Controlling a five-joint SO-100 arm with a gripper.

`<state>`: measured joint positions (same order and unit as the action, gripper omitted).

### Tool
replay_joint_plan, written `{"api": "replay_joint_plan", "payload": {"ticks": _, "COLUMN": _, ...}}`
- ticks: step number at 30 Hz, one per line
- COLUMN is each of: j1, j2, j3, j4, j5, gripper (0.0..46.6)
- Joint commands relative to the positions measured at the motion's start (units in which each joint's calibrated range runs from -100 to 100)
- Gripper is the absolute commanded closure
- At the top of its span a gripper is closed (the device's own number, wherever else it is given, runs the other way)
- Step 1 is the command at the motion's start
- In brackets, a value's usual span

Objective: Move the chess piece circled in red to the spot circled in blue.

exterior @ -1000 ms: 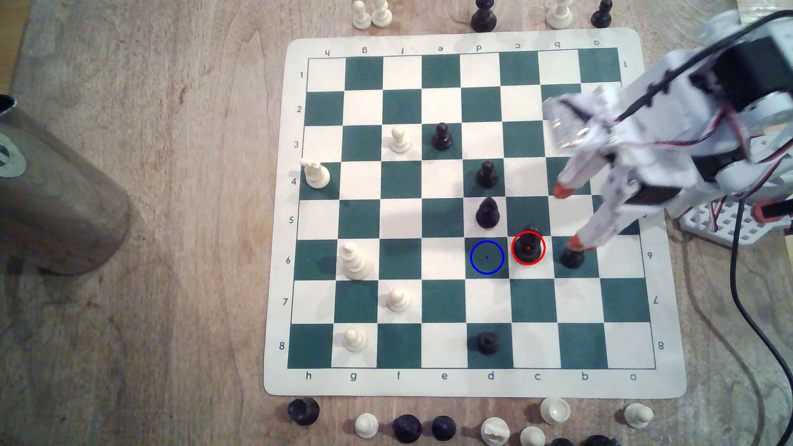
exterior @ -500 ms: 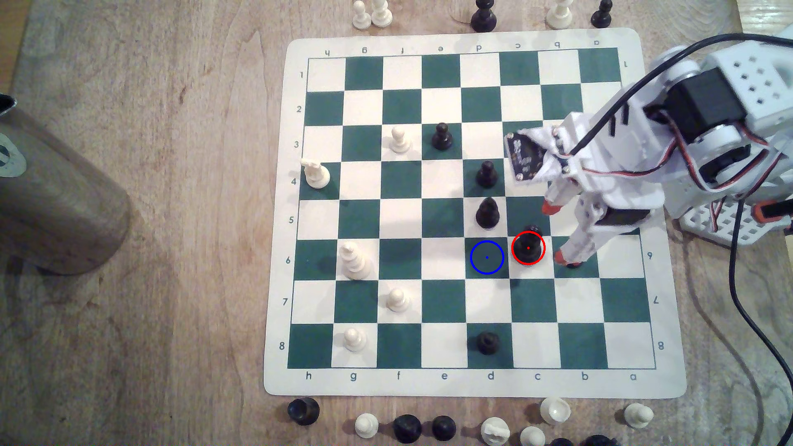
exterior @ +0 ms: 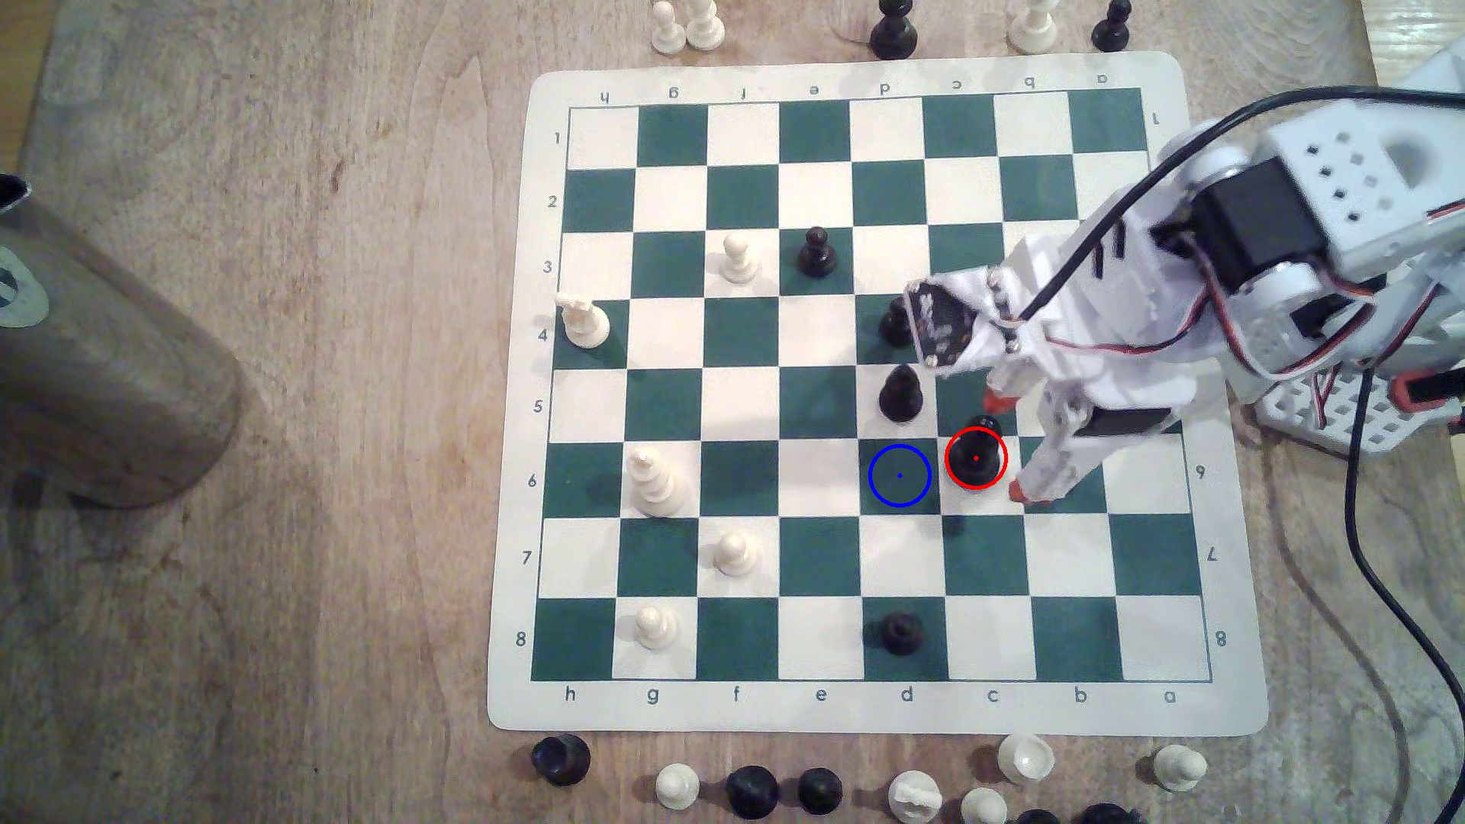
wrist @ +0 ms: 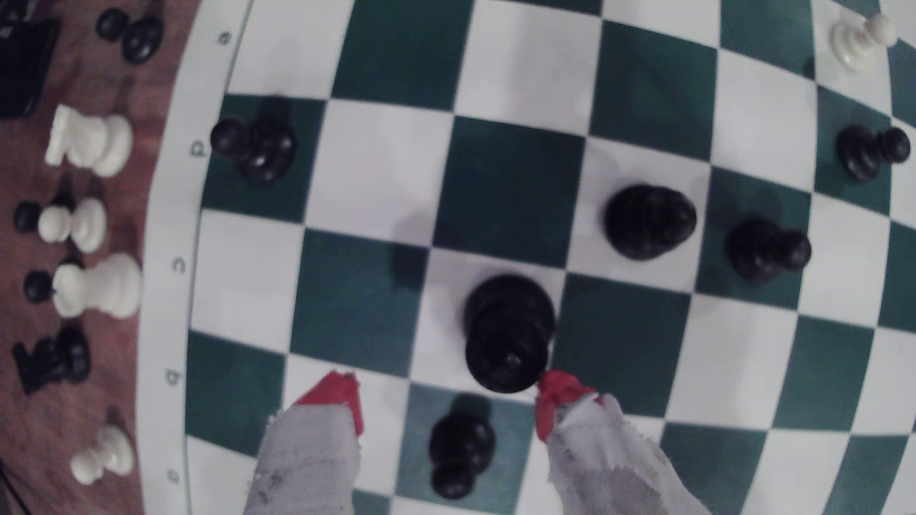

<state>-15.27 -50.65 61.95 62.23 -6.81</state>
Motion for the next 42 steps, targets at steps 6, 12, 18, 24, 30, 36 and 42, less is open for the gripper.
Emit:
{"api": "replay_joint_plan", "payload": {"ticks": 6, "j1": 2.0, "j2": 1.5, "j3": -0.2, "j4": -3.7, "j5": 0.7, "gripper": 28.7}}
{"api": "replay_joint_plan", "payload": {"ticks": 12, "j1": 1.8, "j2": 2.3, "j3": -0.2, "j4": -4.5, "j5": 0.7, "gripper": 30.7}}
{"api": "replay_joint_plan", "payload": {"ticks": 18, "j1": 1.0, "j2": 2.9, "j3": -0.3, "j4": -4.6, "j5": 0.7, "gripper": 33.2}}
{"api": "replay_joint_plan", "payload": {"ticks": 24, "j1": 0.7, "j2": 3.4, "j3": -0.5, "j4": -4.6, "j5": 0.7, "gripper": 35.2}}
{"api": "replay_joint_plan", "payload": {"ticks": 30, "j1": 0.5, "j2": 3.4, "j3": -0.5, "j4": -4.5, "j5": 0.8, "gripper": 40.4}}
{"api": "replay_joint_plan", "payload": {"ticks": 36, "j1": 0.4, "j2": 1.5, "j3": -0.3, "j4": -3.8, "j5": 0.6, "gripper": 46.4}}
{"api": "replay_joint_plan", "payload": {"ticks": 42, "j1": 0.1, "j2": -1.6, "j3": -3.8, "j4": 0.5, "j5": 0.3, "gripper": 46.4}}
